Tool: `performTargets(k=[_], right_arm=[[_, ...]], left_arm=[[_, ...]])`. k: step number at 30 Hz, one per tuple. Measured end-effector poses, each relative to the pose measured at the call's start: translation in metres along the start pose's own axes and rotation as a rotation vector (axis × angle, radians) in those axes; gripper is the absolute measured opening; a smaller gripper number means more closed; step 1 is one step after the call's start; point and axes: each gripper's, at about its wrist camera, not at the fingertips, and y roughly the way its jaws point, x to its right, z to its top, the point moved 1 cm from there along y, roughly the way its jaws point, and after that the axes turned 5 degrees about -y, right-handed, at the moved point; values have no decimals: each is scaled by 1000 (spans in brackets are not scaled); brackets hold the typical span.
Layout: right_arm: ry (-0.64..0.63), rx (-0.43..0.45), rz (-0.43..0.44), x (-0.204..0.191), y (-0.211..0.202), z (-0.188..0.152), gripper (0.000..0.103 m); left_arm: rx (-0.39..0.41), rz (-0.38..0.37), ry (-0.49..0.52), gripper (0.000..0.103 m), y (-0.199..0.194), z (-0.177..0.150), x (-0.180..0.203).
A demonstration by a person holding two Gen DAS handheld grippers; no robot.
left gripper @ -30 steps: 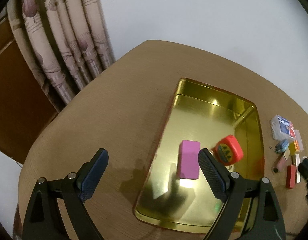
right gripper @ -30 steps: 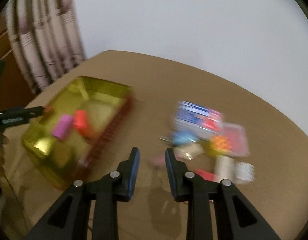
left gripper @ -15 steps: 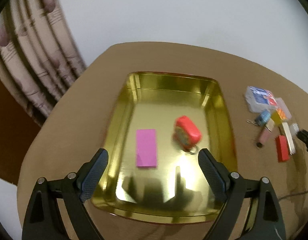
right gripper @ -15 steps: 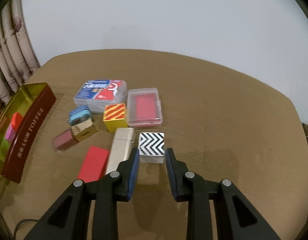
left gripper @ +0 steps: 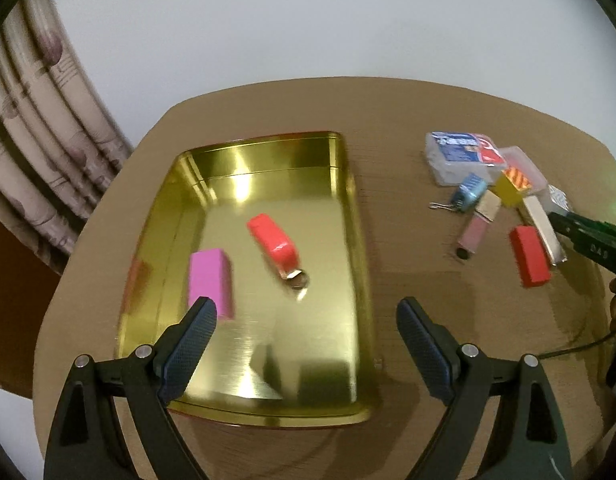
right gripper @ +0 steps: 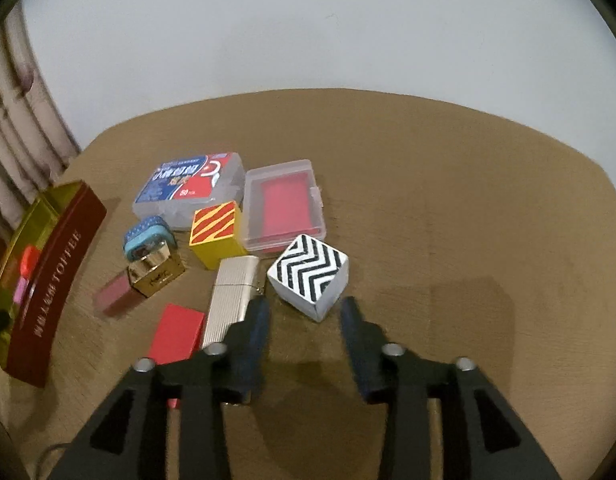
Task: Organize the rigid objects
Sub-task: 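Grasp the black-and-white chevron cube with the right tool, then grasp the red block with the left tool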
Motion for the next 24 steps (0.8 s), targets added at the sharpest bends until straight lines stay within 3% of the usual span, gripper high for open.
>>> performTargets(k=[4,11,18,20,24], right_arm=[[73,28,5,3,-5,4,46],[158,-7,-12,2,9,12,46],[135,4,-85,3,12,14,45],[128,4,-93,10,11,14,36],[84,16,-99,18,5,7,35]], left_arm=[[-5,-20,14,90,0,1,15],[-26,-41,21,90,4,-1,26],[-39,-61,30,90,7,1,40],[-44,-75,33,90,8,3,47],[-62,-97,49,90,10,5,66]])
